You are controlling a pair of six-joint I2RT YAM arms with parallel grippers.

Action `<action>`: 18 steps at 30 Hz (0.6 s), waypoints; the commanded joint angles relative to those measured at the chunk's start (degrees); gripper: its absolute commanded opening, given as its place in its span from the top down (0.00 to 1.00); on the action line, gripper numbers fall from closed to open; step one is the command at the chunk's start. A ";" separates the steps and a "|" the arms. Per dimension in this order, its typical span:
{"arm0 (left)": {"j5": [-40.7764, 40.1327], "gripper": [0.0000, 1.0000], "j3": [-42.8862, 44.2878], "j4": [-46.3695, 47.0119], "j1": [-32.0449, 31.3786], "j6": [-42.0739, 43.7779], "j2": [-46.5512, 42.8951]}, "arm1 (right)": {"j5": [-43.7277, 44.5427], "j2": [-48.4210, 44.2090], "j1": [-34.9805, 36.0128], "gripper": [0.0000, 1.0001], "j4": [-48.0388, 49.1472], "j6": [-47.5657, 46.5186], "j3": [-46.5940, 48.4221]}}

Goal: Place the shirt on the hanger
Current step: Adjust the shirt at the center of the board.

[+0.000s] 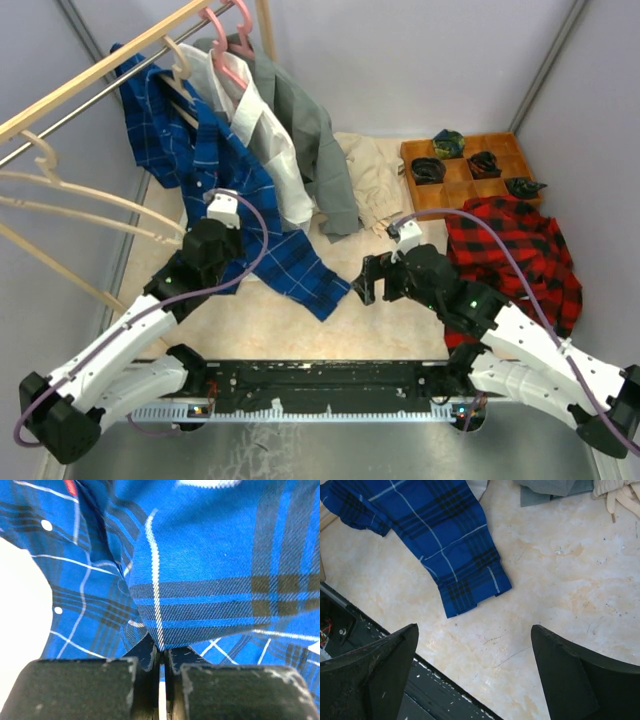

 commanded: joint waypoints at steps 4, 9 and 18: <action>-9.66 1.00 8.98 -4.06 0.41 3.27 -4.43 | -1.79 2.00 -0.43 0.06 5.31 -1.17 -0.52; -10.82 1.00 14.73 -2.64 0.32 8.78 -1.69 | -2.04 2.50 -0.45 0.05 5.89 -1.08 -0.74; -5.15 0.92 14.90 -1.36 0.40 8.30 1.72 | -1.53 1.91 -0.42 0.01 4.87 -0.93 -1.26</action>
